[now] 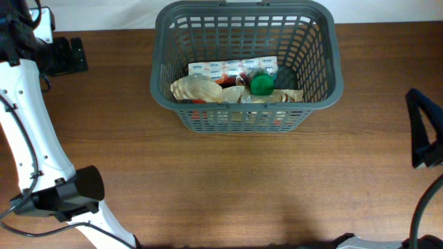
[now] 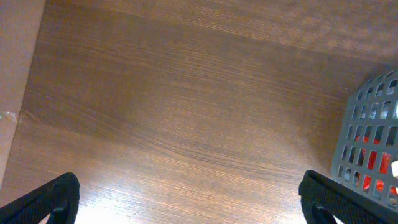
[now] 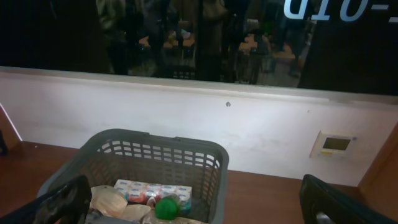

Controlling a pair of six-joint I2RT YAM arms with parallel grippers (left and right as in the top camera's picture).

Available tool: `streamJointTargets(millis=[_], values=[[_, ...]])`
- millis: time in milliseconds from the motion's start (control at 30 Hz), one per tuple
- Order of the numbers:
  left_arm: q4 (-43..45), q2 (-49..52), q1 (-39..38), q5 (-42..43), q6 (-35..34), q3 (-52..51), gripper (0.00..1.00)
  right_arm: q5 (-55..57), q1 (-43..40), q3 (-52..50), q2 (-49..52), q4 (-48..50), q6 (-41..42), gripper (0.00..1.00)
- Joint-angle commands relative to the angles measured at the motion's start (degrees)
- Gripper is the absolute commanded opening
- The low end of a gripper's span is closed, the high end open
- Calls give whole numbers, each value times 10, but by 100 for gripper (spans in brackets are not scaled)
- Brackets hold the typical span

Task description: Pack container

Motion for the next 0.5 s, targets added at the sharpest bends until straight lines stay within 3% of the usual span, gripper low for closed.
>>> streamJointTargets(millis=[0,333,467], values=[[1,-4,2,6,-5,-3,99,-3,-3,-1,-23,-4,5,99],[1,-4,2,6,-5,-3,99,133,-19,-17,-73,-4,5,99],[1,-4,2,6,-5,-3,99,123,-68,-156,-146,-2,25,99]])
